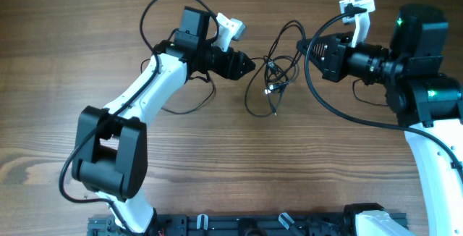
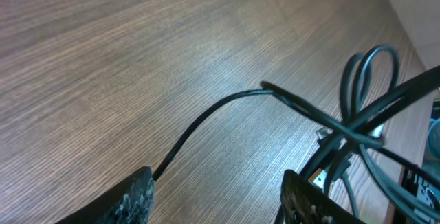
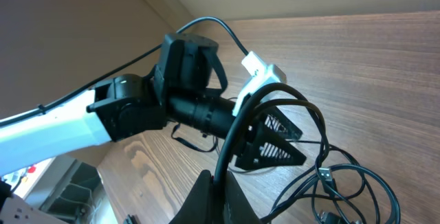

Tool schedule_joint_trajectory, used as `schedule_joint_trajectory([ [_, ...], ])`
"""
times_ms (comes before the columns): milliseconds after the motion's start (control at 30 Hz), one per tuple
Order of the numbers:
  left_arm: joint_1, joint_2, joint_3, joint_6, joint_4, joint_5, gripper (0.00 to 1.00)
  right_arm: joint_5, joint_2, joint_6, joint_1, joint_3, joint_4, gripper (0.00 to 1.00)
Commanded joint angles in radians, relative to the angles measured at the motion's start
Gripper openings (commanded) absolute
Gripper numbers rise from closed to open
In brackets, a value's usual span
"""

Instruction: Untangle cables

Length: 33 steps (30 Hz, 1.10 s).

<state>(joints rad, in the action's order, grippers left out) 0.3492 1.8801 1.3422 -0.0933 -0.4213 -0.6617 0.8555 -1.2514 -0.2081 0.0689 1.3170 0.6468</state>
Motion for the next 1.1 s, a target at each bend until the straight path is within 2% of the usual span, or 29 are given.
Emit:
schedule_joint_trajectory([
  [0, 0.026, 0.012, 0.018, -0.012, 0.006, 0.001, 0.59, -0.032, 0.015, -0.029, 0.004, 0.006, -0.006, 0.04],
  [467, 0.085, 0.013, 0.016, -0.035, -0.024, -0.021, 0.51, -0.077, 0.016, -0.032, 0.004, 0.006, -0.011, 0.04],
  [600, 0.087, 0.015, 0.013, -0.035, -0.031, -0.020, 0.44, -0.077, 0.016, -0.039, 0.004, 0.006, -0.021, 0.04],
  [667, 0.087, 0.015, 0.003, -0.034, -0.027, -0.008, 0.35, -0.077, 0.016, -0.040, 0.004, 0.006, -0.023, 0.04],
  [767, 0.087, 0.015, -0.020, -0.034, -0.019, 0.018, 0.42, -0.077, 0.016, -0.054, 0.004, 0.006, -0.028, 0.04],
  [833, 0.087, 0.015, -0.040, -0.034, -0.001, 0.018, 0.33, -0.076, 0.016, -0.054, 0.004, 0.006, -0.030, 0.04],
  [967, 0.087, 0.015, -0.055, -0.034, 0.011, 0.018, 0.05, -0.077, 0.016, -0.056, 0.004, 0.006, -0.030, 0.04],
  [1067, 0.085, 0.014, -0.055, -0.034, 0.019, 0.063, 0.04, -0.079, 0.016, -0.056, 0.004, 0.006, -0.027, 0.05],
])
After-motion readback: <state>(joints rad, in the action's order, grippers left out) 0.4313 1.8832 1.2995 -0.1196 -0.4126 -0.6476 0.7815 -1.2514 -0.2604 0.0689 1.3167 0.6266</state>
